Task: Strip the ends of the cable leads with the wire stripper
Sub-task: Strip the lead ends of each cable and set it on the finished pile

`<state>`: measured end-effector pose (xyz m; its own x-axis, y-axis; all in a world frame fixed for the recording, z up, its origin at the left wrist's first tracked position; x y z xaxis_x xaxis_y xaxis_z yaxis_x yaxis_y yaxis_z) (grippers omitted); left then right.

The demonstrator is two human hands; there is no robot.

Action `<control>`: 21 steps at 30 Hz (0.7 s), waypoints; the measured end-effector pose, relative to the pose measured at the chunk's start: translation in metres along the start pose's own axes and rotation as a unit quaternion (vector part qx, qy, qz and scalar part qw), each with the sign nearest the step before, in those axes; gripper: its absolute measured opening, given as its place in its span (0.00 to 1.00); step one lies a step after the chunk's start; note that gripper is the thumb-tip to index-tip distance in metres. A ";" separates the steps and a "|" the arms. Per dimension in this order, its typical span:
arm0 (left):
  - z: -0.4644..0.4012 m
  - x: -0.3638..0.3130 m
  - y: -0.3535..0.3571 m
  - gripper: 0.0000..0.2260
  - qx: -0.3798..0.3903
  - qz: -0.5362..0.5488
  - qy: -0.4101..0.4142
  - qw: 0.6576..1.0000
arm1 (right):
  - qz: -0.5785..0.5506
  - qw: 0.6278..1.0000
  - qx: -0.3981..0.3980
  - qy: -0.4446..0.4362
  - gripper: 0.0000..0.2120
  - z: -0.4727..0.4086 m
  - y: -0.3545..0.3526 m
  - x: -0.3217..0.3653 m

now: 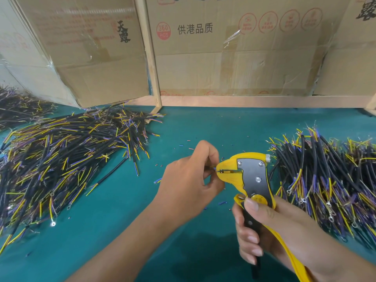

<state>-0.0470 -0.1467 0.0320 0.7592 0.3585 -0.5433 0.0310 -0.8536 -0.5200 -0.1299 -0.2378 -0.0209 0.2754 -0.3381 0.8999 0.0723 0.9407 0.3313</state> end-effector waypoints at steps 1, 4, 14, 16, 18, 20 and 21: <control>0.000 0.000 0.000 0.16 -0.001 -0.005 0.001 1.000 | 0.000 0.998 0.032 -0.046 0.26 0.006 0.002 -0.012; 0.000 0.000 0.000 0.17 0.004 -0.014 0.004 1.000 | 0.018 0.999 -0.017 -0.027 0.27 0.004 -0.006 -0.015; 0.001 0.009 0.005 0.16 0.008 -0.027 0.008 1.000 | 0.015 0.996 -0.084 -0.027 0.23 0.003 -0.017 -0.011; -0.001 0.015 0.003 0.14 -0.001 -0.012 -0.011 1.000 | -0.008 0.995 -0.098 -0.032 0.23 0.003 -0.022 -0.006; -0.004 0.021 0.000 0.12 -0.015 0.011 -0.030 0.999 | -0.024 0.993 -0.107 -0.040 0.23 0.002 -0.028 0.000; -0.006 0.025 -0.001 0.11 -0.021 0.039 -0.045 0.998 | -0.048 0.992 -0.106 -0.053 0.22 -0.002 -0.033 0.002; -0.007 0.026 -0.001 0.11 -0.019 0.054 -0.049 0.997 | -0.068 0.991 -0.096 -0.065 0.22 -0.005 -0.035 0.003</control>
<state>-0.0231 -0.1389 0.0230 0.6927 0.2980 -0.6568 -0.0208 -0.9020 -0.4313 -0.1272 -0.2718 -0.0317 0.1266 -0.4509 0.8835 0.2848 0.8697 0.4031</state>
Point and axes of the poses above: each hand's wrist, its own z-axis away from the middle knuckle, its own y-axis out of the palm, x = y × z, the point moved 8 cm from there along -z, towards the middle knuckle, and after that the axes turned 14 degrees about -x, right-handed, at the moved point
